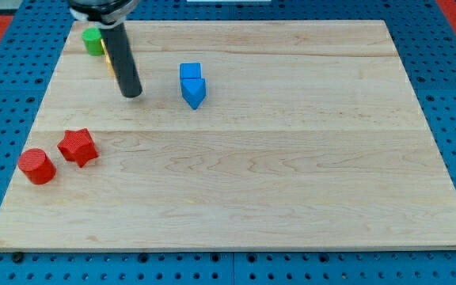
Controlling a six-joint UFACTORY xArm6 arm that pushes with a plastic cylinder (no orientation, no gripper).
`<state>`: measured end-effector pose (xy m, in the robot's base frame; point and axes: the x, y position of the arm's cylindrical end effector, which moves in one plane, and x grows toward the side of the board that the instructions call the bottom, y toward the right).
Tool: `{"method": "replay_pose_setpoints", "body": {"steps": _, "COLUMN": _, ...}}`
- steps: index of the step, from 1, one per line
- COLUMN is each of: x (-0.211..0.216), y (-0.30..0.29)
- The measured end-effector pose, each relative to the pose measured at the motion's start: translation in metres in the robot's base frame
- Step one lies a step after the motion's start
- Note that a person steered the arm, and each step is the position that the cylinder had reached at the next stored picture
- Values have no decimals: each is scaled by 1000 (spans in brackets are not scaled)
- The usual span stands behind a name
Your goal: Drag blue blocks towards red blocks
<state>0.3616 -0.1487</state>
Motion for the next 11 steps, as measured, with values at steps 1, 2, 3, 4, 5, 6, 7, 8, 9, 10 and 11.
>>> {"method": "replay_pose_setpoints", "body": {"steps": 1, "x": -38, "y": 5}}
{"method": "replay_pose_setpoints", "body": {"steps": 2, "x": -56, "y": 52}}
{"method": "replay_pose_setpoints", "body": {"steps": 3, "x": -43, "y": 87}}
{"method": "replay_pose_setpoints", "body": {"steps": 4, "x": -42, "y": 132}}
{"method": "replay_pose_setpoints", "body": {"steps": 5, "x": -17, "y": 134}}
{"method": "replay_pose_setpoints", "body": {"steps": 6, "x": 3, "y": 119}}
{"method": "replay_pose_setpoints", "body": {"steps": 7, "x": 34, "y": 110}}
{"method": "replay_pose_setpoints", "body": {"steps": 8, "x": 61, "y": 83}}
{"method": "replay_pose_setpoints", "body": {"steps": 9, "x": 87, "y": 45}}
{"method": "replay_pose_setpoints", "body": {"steps": 10, "x": 120, "y": 22}}
{"method": "replay_pose_setpoints", "body": {"steps": 11, "x": 150, "y": 3}}
